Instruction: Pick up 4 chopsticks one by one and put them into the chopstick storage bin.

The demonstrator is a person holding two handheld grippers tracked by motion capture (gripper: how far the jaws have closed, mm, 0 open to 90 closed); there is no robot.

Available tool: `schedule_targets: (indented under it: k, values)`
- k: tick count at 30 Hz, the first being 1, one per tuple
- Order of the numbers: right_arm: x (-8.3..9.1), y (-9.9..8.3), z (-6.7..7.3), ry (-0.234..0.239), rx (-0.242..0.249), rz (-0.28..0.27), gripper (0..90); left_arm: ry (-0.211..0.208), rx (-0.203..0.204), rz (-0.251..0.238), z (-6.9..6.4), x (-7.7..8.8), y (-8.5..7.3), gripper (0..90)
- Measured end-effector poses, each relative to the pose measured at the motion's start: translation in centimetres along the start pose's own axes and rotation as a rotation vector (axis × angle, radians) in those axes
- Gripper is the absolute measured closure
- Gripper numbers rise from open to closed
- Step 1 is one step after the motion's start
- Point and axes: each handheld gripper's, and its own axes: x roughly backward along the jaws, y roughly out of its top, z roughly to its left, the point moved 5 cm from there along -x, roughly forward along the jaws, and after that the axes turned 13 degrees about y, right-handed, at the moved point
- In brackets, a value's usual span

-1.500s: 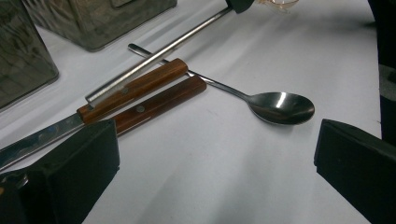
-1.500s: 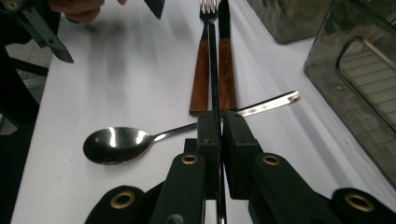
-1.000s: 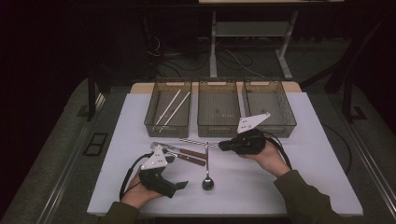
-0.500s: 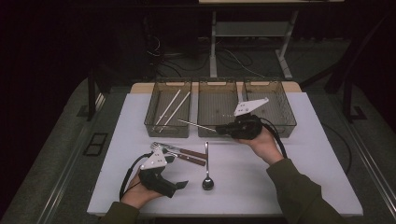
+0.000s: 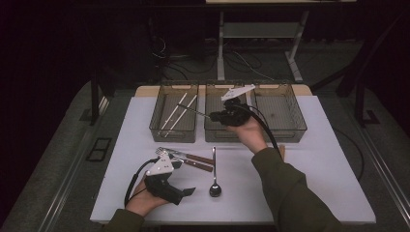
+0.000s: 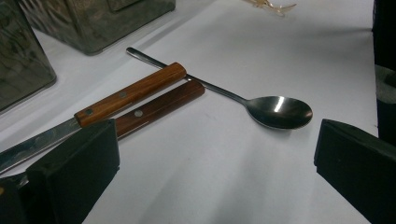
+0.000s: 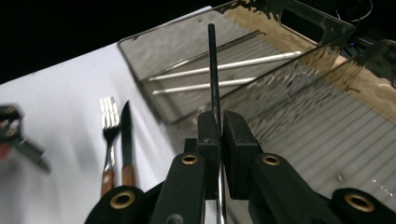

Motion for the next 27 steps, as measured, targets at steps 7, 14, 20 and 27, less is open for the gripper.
schedule_targets:
  k: [7, 14, 20, 27]
  values:
    - [-3.2, 2.4, -0.9, -0.042, -0.036, 0.024, 85.8, -0.007, -0.008, 0.0, -0.1, 0.0, 0.1, 0.0]
    - [-7.1, 4.3, -1.8, -0.078, -0.059, 0.057, 85.8, -0.014, -0.013, 0.0, -0.2, -0.1, 0.1, 0.0]
    - [-10.0, 5.1, -2.4, -0.105, -0.084, 0.072, 85.8, -0.018, -0.009, -0.007, -0.2, 0.0, 0.2, 0.0]
    - [-11.9, 5.2, -2.8, -0.15, -0.112, 0.074, 85.5, -0.015, -0.009, -0.009, -0.2, 0.0, 0.2, 0.0]
